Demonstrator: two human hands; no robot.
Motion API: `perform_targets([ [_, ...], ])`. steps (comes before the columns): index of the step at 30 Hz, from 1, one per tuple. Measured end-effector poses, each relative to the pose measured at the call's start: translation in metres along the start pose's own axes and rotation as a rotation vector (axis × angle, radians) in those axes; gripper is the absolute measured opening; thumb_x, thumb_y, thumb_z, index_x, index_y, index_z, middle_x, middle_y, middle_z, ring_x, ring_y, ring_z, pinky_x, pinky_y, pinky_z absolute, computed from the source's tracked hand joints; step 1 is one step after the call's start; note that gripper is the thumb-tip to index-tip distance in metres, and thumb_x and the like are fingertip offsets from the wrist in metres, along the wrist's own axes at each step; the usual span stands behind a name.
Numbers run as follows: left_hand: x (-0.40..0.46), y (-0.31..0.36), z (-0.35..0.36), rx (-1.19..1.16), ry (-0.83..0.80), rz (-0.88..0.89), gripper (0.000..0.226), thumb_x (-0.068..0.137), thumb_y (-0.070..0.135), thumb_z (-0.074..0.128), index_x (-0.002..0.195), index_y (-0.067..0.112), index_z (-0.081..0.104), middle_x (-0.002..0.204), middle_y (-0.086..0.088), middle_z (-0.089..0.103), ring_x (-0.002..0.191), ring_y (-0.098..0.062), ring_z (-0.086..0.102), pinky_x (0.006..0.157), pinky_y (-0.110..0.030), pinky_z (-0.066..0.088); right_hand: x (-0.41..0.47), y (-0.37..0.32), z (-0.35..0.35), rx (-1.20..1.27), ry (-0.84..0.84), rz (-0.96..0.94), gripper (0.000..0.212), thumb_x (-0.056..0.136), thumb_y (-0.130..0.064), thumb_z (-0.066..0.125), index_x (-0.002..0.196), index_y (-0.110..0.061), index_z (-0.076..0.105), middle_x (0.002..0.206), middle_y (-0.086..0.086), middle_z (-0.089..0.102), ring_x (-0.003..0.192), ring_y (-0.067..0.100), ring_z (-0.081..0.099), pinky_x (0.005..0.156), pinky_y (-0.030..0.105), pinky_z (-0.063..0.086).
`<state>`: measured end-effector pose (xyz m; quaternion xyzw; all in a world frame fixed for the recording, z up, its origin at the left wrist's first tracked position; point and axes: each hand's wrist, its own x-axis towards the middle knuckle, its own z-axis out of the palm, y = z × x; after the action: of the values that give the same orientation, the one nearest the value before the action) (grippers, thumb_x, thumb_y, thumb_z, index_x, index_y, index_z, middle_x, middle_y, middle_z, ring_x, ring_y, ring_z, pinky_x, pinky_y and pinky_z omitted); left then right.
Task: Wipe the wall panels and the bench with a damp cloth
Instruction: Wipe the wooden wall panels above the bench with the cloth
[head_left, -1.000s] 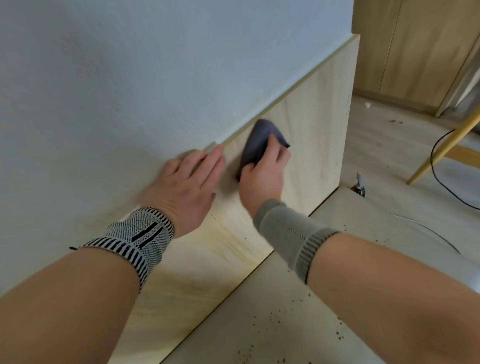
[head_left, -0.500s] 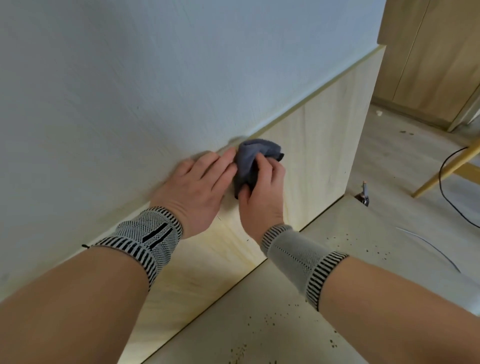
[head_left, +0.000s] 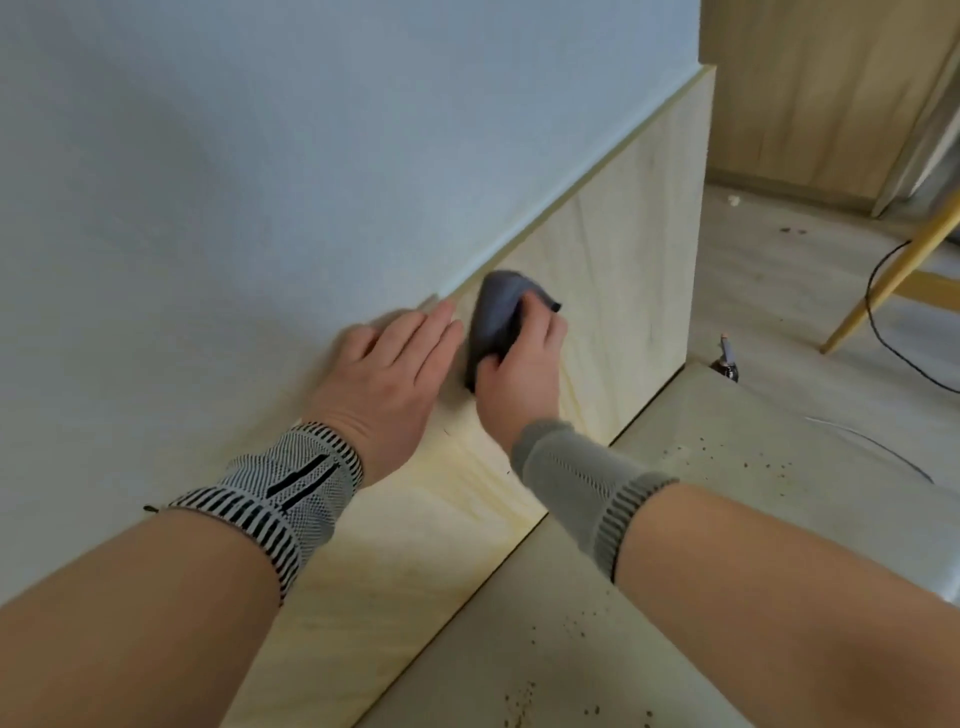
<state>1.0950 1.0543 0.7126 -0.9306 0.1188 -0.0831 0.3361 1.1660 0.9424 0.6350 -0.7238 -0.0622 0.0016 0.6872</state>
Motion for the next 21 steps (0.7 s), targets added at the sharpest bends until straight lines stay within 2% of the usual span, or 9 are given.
perform_targets([
  [2,-0.017,-0.003,0.0,0.013,0.004,0.007,0.061,0.086,0.015,0.034,0.144,0.001,0.044,0.154,-0.015,0.04,0.131,-0.03,0.042,0.089,-0.043,0.034,0.023,-0.004,-0.003,0.032,0.129,0.208,0.07,0.081,0.006,0.048,0.147,-0.012,0.03,0.144,0.009,0.029,0.129,0.03,0.042,0.111,0.037,0.034],
  [4,-0.029,-0.005,0.003,0.015,-0.001,0.029,0.06,0.085,0.014,0.033,0.143,0.0,0.046,0.153,-0.016,0.04,0.133,-0.031,0.042,0.092,-0.043,0.033,0.02,-0.008,0.002,0.009,0.171,0.24,0.073,0.083,0.005,0.048,0.15,-0.013,0.026,0.147,0.008,0.027,0.132,0.027,0.039,0.112,0.033,0.031],
  [8,-0.03,-0.006,0.007,0.007,-0.014,0.02,0.061,0.085,0.015,0.031,0.142,-0.001,0.046,0.154,-0.017,0.038,0.135,-0.03,0.043,0.096,-0.043,0.031,-0.05,-0.003,0.028,-0.013,0.029,-0.065,0.074,0.082,0.009,0.048,0.151,-0.008,0.027,0.141,0.015,0.033,0.127,0.029,0.04,0.11,0.037,0.035],
  [10,-0.028,-0.005,0.006,0.01,-0.03,0.014,0.061,0.085,0.015,0.032,0.143,0.0,0.045,0.154,-0.016,0.038,0.136,-0.03,0.039,0.098,-0.043,0.03,-0.045,0.006,0.03,-0.013,0.035,-0.101,0.074,0.081,0.008,0.048,0.151,-0.009,0.029,0.137,0.015,0.034,0.124,0.029,0.041,0.108,0.031,0.033],
  [12,-0.028,-0.006,0.006,-0.002,-0.03,0.014,0.06,0.087,0.016,0.03,0.142,0.001,0.046,0.154,-0.016,0.038,0.135,-0.03,0.041,0.098,-0.042,0.029,-0.022,0.008,0.026,0.009,0.097,0.102,0.073,0.084,0.004,0.046,0.152,-0.015,0.027,0.141,0.01,0.03,0.125,0.028,0.041,0.105,0.025,0.031],
  [14,-0.027,-0.005,0.007,-0.016,-0.039,0.007,0.061,0.087,0.016,0.024,0.141,0.001,0.047,0.154,-0.016,0.039,0.134,-0.03,0.043,0.098,-0.042,0.028,-0.001,0.01,0.016,0.024,0.147,0.342,0.073,0.086,-0.001,0.045,0.153,-0.021,0.024,0.142,0.005,0.027,0.125,0.027,0.044,0.104,0.026,0.034],
  [15,-0.027,-0.004,0.007,-0.021,-0.033,0.005,0.062,0.086,0.016,0.023,0.141,0.001,0.048,0.153,-0.016,0.04,0.134,-0.03,0.042,0.098,-0.042,0.028,0.002,0.009,0.014,0.019,0.152,0.383,0.072,0.087,-0.002,0.045,0.153,-0.022,0.024,0.142,0.004,0.026,0.125,0.027,0.045,0.103,0.025,0.035],
  [19,-0.025,-0.004,0.01,-0.025,0.016,0.012,0.06,0.086,0.013,0.027,0.139,0.0,0.05,0.151,-0.017,0.042,0.133,-0.029,0.036,0.096,-0.043,0.027,-0.006,-0.007,0.02,0.0,0.184,0.102,0.071,0.084,0.002,0.046,0.151,-0.018,0.031,0.143,0.005,0.031,0.125,0.017,0.042,0.097,0.015,0.029],
  [21,-0.025,-0.005,0.008,-0.019,0.019,0.021,0.058,0.086,0.014,0.029,0.139,0.0,0.05,0.152,-0.016,0.042,0.133,-0.029,0.037,0.096,-0.042,0.028,-0.007,0.001,0.023,0.008,0.205,0.064,0.072,0.083,0.004,0.046,0.151,-0.015,0.031,0.143,0.007,0.032,0.127,0.017,0.04,0.098,0.013,0.026],
])
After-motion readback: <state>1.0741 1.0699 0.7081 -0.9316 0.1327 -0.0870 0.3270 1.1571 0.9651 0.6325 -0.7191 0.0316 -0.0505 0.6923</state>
